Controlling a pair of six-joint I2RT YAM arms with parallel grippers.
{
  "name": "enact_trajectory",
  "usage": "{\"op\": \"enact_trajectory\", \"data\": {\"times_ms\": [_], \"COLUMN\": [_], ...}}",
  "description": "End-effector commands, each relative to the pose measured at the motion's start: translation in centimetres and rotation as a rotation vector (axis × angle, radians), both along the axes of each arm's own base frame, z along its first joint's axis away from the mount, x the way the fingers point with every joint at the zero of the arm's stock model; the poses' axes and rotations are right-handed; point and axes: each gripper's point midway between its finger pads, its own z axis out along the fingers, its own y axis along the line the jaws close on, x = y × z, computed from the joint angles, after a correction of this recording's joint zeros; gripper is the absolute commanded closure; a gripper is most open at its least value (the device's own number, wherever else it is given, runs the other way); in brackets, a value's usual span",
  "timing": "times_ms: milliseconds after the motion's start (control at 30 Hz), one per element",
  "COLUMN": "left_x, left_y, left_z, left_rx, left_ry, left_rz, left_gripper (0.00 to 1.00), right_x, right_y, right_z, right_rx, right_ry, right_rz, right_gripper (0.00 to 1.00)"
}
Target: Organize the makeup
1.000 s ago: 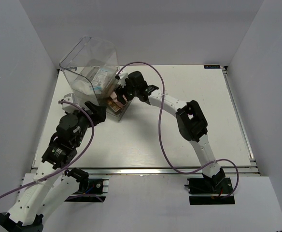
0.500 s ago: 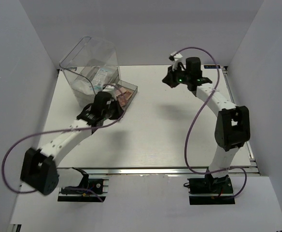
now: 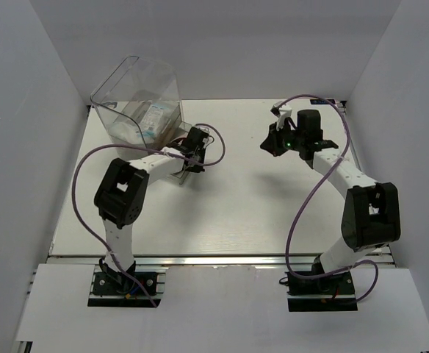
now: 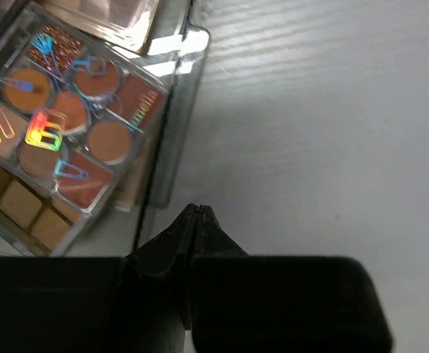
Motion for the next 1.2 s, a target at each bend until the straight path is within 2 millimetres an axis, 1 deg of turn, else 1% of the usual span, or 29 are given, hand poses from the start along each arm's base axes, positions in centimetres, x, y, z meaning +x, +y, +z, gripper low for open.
{"op": "enact_trajectory", "data": {"times_ms": [0, 33, 67, 133, 167, 200, 267, 300, 400, 533, 600, 633, 667, 733, 800, 867, 933, 967, 1000, 1033, 1067, 1100, 1133, 1167], "left_x": [2.8, 3.2, 3.5, 4.2, 4.4, 4.5, 4.7, 4.7, 4.8, 5.1, 5.4, 5.6, 5.9, 6.3, 6.4, 6.6, 6.9, 7.3, 8.1, 8.5, 8.8, 9.9, 10.3, 10.7], "left_y": [1.8, 2.6, 3.0, 4.0, 4.3, 4.4, 4.7, 4.8, 5.3, 5.8, 6.1, 5.9, 5.7, 4.5, 3.1, 2.3, 1.8, 1.7, 1.3, 1.6, 1.7, 1.6, 2.1, 2.4], "left_z": [2.0, 1.5, 1.5, 1.8, 1.9, 2.0, 2.0, 1.9, 1.6, 1.8, 1.4, 1.4, 1.7, 1.8, 1.6, 1.5, 0.7, 0.4, 1.2, 0.0, -0.1, 0.7, 0.3, 0.3], "left_rx": [0.129, 0.180, 0.206, 0.265, 0.278, 0.289, 0.313, 0.323, 0.351, 0.364, 0.345, 0.328, 0.307, 0.256, 0.195, 0.164, 0.160, 0.164, 0.167, 0.198, 0.213, 0.212, 0.250, 0.262], "left_ry": [-0.095, -0.101, -0.109, -0.131, -0.135, -0.141, -0.145, -0.146, -0.141, -0.163, -0.152, -0.147, -0.151, -0.152, -0.140, -0.143, -0.130, -0.126, -0.141, -0.128, -0.126, -0.154, -0.161, -0.169], "left_rz": [0.058, 0.089, 0.107, 0.150, 0.159, 0.165, 0.167, 0.167, 0.176, 0.207, 0.213, 0.213, 0.210, 0.172, 0.120, 0.098, 0.078, 0.080, 0.079, 0.091, 0.099, 0.115, 0.143, 0.164], "left_gripper": [0.85, 0.82, 0.71, 0.54, 0.33, 0.27, 0.19, 0.18, 0.18, 0.17, 0.24, 0.53, 0.68, 1.00, 1.00, 0.99, 0.93, 0.92, 0.91, 0.90, 0.90, 0.89, 0.86, 0.75], "right_x": [-0.5, -0.6, -0.9, -1.2, -1.3, -1.4, -1.7, -1.8, -1.8, -1.8, -1.8, -1.8, -1.8, -1.8, -1.8, -1.8, -1.7, -1.7, -1.7, -1.6, -1.6, -1.6, -1.5, -1.5], "right_y": [-0.3, -0.3, -0.5, -0.6, -0.8, -0.8, -1.0, -1.0, -1.2, -1.3, -1.3, -1.2, -1.2, -1.2, -1.2, -1.2, -1.2, -1.2, -1.2, -1.2, -1.2, -1.1, -1.2, -1.3], "right_z": [1.8, 2.1, 1.9, 2.0, 1.8, 1.9, 1.6, 1.5, 1.6, 1.7, 1.6, 1.7, 1.6, 1.8, 1.8, 1.8, 1.7, 1.7, 1.8, 1.8, 1.8, 1.9, 2.0, 2.0], "right_rx": [0.030, 0.032, 0.034, 0.036, 0.034, 0.036, 0.036, 0.036, 0.039, 0.039, 0.039, 0.041, 0.042, 0.044, 0.042, 0.042, 0.043, 0.045, 0.047, 0.049, 0.050, 0.050, 0.050, 0.050], "right_ry": [-0.048, -0.052, -0.044, -0.047, -0.041, -0.043, -0.033, -0.031, -0.030, -0.031, -0.029, -0.029, -0.025, -0.029, -0.030, -0.030, -0.029, -0.026, -0.027, -0.027, -0.026, -0.030, -0.032, -0.032], "right_rz": [0.006, 0.007, 0.007, 0.005, 0.002, 0.001, -0.001, -0.001, -0.006, -0.007, -0.008, -0.004, -0.005, -0.004, -0.006, -0.006, -0.007, -0.010, -0.009, -0.008, -0.009, -0.007, -0.008, -0.011], "right_gripper": [1.00, 1.00, 1.00, 1.00, 1.00, 1.00, 1.00, 1.00, 1.00, 1.00, 1.00, 1.00, 1.00, 1.00, 1.00, 1.00, 1.00, 1.00, 1.00, 1.00, 1.00, 1.00, 1.00, 1.00]}}
